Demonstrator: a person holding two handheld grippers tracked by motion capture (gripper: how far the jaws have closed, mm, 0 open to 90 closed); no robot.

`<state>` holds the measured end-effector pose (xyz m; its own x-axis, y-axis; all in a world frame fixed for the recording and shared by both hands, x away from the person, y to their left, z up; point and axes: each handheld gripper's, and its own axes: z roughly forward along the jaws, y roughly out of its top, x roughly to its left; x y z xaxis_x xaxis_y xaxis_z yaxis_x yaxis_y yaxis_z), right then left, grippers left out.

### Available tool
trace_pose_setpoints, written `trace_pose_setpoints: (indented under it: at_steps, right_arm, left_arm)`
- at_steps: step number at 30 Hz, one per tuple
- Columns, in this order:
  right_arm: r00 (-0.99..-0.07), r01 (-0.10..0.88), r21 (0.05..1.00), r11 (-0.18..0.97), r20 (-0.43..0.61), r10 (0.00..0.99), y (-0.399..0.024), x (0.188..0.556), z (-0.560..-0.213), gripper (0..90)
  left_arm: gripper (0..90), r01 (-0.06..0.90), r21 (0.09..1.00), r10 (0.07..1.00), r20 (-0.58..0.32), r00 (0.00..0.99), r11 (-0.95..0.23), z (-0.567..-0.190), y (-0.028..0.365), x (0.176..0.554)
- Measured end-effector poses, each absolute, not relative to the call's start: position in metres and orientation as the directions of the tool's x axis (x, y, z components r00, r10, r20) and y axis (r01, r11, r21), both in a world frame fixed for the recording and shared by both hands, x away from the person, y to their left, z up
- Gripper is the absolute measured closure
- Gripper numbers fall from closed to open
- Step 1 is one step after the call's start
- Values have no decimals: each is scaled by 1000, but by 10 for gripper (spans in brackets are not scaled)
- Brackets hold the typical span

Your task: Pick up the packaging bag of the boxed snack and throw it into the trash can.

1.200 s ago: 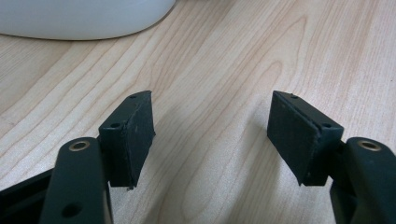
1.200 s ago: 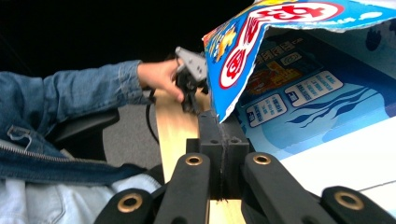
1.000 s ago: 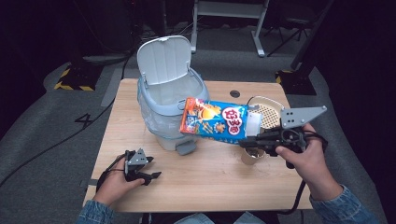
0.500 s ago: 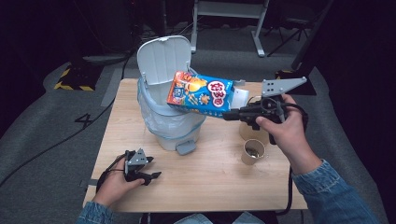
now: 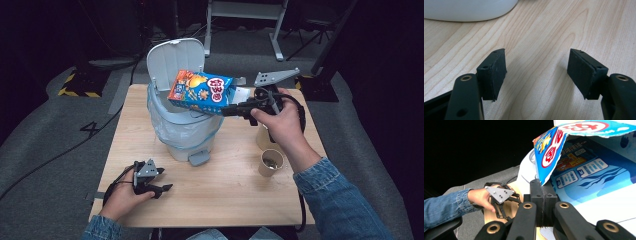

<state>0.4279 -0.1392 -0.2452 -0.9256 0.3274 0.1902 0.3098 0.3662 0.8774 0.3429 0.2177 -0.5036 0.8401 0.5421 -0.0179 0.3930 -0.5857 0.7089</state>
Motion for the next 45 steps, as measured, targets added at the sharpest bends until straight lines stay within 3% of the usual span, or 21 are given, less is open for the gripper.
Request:
trace_pose_setpoints:
  at_steps: [7, 16, 23, 29, 36, 39, 45]
  right_arm:
    - [-918, 328, 869, 370, 200, 342, -131, 431, -248, 875]
    - [-914, 311, 881, 355, 174, 367, -130, 423, -248, 624]
    - [-912, 258, 912, 319, 122, 391, -139, 414, -240, 507]
    - [-907, 240, 910, 337, 87, 413, -154, 411, -239, 479]
    - [-887, 187, 870, 457, -51, 459, -186, 403, -246, 378]
    - [-877, 200, 861, 468, -56, 477, -201, 399, -251, 309]
    - [-850, 232, 863, 449, -45, 525, -236, 392, -264, 263]
  left_arm:
    - [319, 393, 709, 542, -18, 840, -586, -504, 218, 343]
    - [319, 393, 709, 542, -18, 840, -585, -504, 218, 343]
    - [319, 393, 709, 542, -18, 840, -586, -504, 218, 343]
    - [319, 393, 709, 542, -18, 840, -586, -504, 218, 343]
    - [319, 396, 710, 543, -22, 839, -583, -504, 218, 343]
    - [319, 395, 710, 543, -21, 839, -583, -504, 218, 343]
    - [318, 394, 709, 543, -18, 840, -585, -504, 218, 343]
